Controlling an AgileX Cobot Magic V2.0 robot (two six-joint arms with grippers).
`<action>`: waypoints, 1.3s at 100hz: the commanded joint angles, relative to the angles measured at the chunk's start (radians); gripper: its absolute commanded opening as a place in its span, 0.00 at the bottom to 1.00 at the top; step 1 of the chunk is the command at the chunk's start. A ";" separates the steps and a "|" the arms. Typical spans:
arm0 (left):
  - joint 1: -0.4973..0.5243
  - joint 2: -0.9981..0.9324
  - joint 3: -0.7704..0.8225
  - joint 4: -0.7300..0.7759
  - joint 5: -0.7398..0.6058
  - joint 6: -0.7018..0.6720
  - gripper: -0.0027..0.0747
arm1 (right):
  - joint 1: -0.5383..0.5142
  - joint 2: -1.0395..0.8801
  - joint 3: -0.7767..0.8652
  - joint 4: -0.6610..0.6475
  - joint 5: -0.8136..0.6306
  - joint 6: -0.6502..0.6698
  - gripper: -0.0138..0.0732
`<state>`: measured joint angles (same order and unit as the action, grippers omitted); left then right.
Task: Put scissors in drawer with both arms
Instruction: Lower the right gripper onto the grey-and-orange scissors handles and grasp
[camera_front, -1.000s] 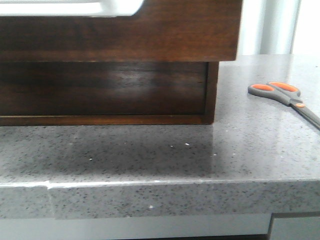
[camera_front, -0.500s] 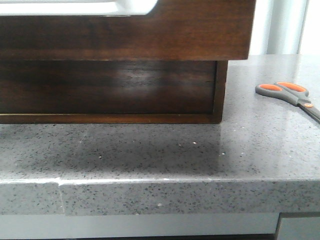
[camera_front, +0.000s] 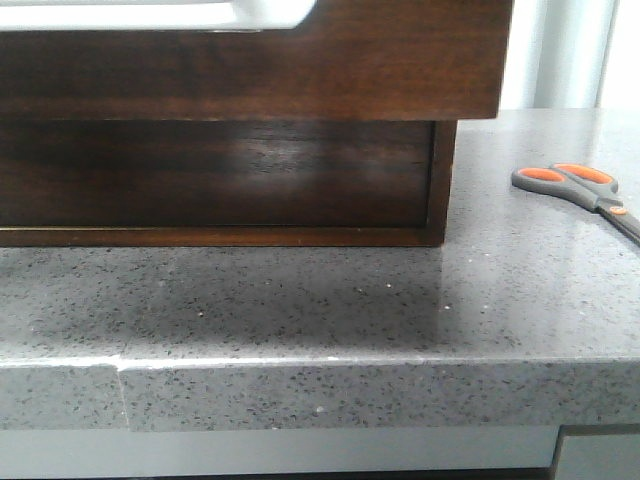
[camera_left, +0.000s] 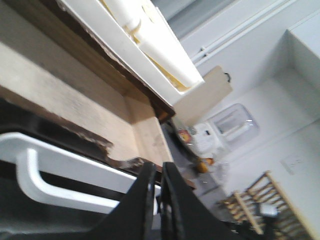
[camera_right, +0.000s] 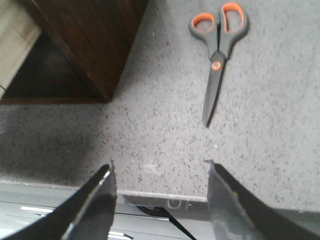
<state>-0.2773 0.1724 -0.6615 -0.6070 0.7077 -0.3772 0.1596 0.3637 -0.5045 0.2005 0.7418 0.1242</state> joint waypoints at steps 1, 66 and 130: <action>-0.005 0.014 -0.034 0.155 -0.054 0.069 0.01 | 0.002 0.038 -0.063 -0.016 -0.049 -0.010 0.58; -0.005 0.016 -0.034 0.563 -0.014 0.433 0.01 | -0.004 0.432 -0.370 -0.165 0.167 -0.008 0.58; -0.005 0.016 -0.034 0.526 -0.010 0.485 0.01 | -0.037 1.064 -0.724 -0.210 0.193 -0.008 0.58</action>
<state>-0.2773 0.1724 -0.6632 -0.0586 0.7681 0.1055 0.1338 1.4086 -1.1801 0.0000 0.9986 0.1240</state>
